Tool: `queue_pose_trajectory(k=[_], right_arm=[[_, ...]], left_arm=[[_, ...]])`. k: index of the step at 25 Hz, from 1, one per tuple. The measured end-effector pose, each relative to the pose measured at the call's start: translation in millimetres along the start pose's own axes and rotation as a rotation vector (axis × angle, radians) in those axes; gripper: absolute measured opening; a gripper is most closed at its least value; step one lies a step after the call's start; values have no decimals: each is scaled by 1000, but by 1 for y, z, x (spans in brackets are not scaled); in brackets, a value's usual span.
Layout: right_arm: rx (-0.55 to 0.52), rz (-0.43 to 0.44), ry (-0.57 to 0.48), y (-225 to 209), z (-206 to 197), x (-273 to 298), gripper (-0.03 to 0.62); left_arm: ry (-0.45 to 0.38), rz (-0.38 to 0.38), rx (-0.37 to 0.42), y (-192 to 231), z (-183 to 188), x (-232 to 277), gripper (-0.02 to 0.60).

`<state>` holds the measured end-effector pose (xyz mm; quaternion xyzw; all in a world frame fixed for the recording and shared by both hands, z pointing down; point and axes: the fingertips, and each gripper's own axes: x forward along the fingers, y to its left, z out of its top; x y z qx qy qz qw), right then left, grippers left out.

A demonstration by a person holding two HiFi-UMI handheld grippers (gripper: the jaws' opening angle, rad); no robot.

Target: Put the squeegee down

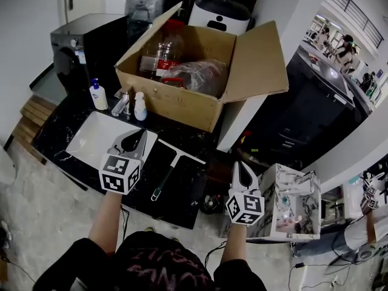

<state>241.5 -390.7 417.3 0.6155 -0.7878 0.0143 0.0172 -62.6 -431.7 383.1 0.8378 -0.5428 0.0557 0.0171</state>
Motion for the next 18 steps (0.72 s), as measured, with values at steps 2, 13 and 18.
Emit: queue_pose_trajectory(k=[2, 13, 18], right_arm=[[-2, 1, 1, 0, 0, 1, 9], [-2, -10, -8, -2, 3, 5, 9], [-5, -5, -15, 2, 5, 9, 9]], left_arm=[[-6, -3, -4, 0, 2, 1, 6], [-23, -21, -16, 0, 7, 7, 6], [-36, -23, -15, 3, 11, 8, 6]])
